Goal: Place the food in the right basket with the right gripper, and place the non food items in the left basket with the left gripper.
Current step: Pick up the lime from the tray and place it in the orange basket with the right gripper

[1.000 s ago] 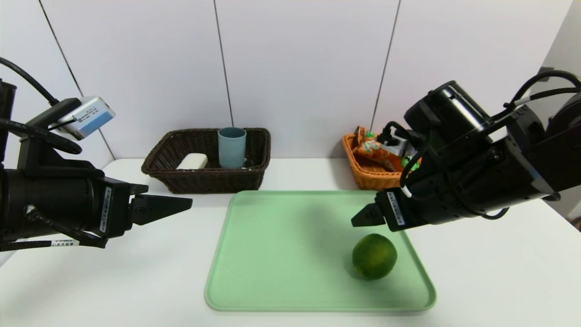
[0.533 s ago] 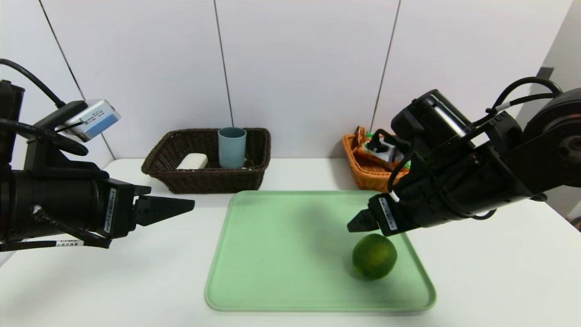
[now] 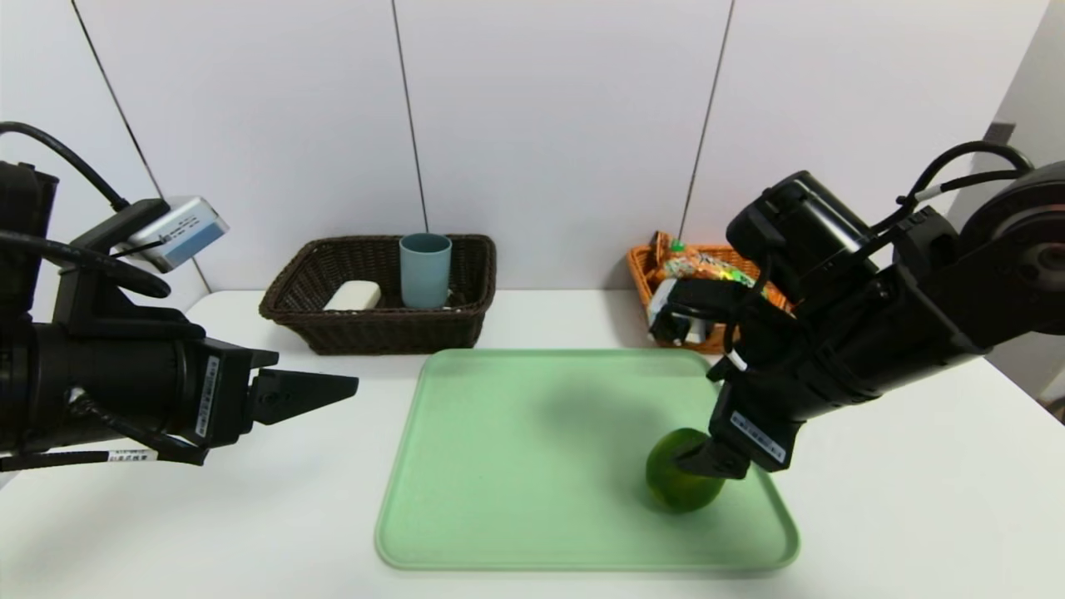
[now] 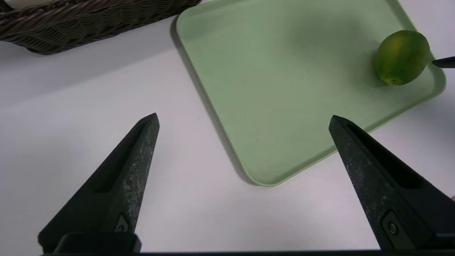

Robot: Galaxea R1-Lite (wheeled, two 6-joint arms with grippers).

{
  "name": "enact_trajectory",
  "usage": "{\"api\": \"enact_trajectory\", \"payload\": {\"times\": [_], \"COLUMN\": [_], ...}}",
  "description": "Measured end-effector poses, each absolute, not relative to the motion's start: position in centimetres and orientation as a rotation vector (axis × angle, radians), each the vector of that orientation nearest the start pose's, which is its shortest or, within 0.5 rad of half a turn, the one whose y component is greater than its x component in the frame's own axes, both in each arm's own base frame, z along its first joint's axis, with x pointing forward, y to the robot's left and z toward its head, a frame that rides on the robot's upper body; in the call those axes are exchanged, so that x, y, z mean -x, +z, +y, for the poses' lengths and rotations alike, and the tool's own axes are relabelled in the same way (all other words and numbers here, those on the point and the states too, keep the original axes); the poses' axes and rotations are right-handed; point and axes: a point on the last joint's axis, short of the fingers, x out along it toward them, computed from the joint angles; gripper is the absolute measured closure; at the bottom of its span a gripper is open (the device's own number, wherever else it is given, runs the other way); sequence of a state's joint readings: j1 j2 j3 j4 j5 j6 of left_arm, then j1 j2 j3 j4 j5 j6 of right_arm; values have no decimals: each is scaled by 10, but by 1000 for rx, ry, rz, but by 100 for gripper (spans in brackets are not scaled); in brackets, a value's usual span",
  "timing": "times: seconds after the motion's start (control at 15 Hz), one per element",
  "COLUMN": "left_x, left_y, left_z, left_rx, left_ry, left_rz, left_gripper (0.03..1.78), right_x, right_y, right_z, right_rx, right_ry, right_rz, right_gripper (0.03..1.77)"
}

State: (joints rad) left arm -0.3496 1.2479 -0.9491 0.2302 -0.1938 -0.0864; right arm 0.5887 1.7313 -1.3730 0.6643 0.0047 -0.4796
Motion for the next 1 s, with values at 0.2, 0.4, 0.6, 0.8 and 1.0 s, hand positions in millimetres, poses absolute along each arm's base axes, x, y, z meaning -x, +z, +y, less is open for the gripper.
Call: {"api": "enact_trajectory", "payload": {"times": [0.2, 0.4, 0.6, 0.8, 1.0], "left_x": [-170, -171, -172, -172, -172], "left_y": [252, 249, 246, 245, 245], "left_z": [-66, -67, -67, -67, -67], "left_rx": [40, 39, 39, 39, 40], "left_ry": [-506, -504, -501, -500, -498], "left_rz": [564, 576, 586, 591, 591], "left_gripper": [12, 12, 12, 12, 12], "right_x": [-246, -248, -255, -264, -271], "right_y": [212, 209, 210, 206, 197], "right_z": [156, 146, 144, 147, 151], "right_rx": [870, 1009, 1059, 1083, 1144], "right_ry": [966, 1122, 1179, 1198, 1251], "right_rz": [819, 816, 820, 813, 798], "right_gripper": [10, 10, 10, 10, 10]}}
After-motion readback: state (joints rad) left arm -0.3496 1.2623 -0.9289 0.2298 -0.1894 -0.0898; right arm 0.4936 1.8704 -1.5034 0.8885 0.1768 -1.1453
